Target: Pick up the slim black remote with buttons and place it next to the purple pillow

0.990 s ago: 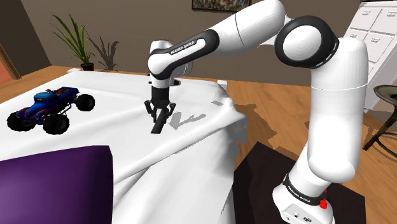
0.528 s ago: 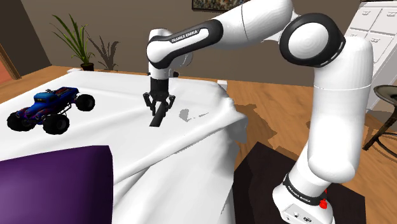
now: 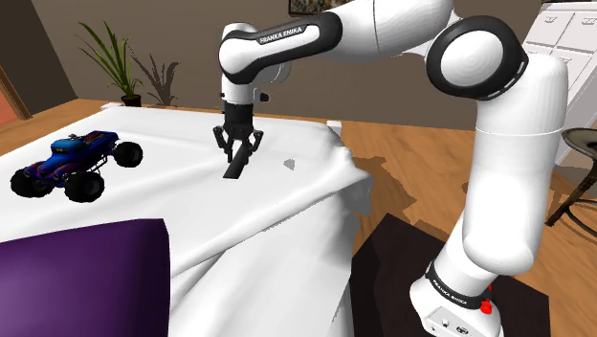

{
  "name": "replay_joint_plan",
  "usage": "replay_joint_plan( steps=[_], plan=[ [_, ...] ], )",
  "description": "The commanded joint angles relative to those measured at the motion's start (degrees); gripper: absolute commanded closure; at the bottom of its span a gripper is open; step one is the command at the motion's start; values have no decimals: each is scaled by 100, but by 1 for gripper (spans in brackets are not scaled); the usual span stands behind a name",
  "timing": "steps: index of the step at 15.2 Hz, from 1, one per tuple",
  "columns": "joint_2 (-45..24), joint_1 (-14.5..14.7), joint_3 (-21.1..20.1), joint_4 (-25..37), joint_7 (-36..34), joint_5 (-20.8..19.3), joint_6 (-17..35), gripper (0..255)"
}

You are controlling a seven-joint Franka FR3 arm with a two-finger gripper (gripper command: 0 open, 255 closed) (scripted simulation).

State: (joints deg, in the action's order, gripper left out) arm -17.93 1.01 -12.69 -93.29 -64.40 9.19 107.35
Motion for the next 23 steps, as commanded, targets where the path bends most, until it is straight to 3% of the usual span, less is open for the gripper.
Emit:
replay_joint_plan(
  steps=[1,15,23],
  plan=[
    [37,-3,-2,110,-23,1,-146,255],
    [98,-2,-13,1040,-195,-19,-1121,255],
    [1330,342,-331,-632,-748,277,-519,255]
  ],
)
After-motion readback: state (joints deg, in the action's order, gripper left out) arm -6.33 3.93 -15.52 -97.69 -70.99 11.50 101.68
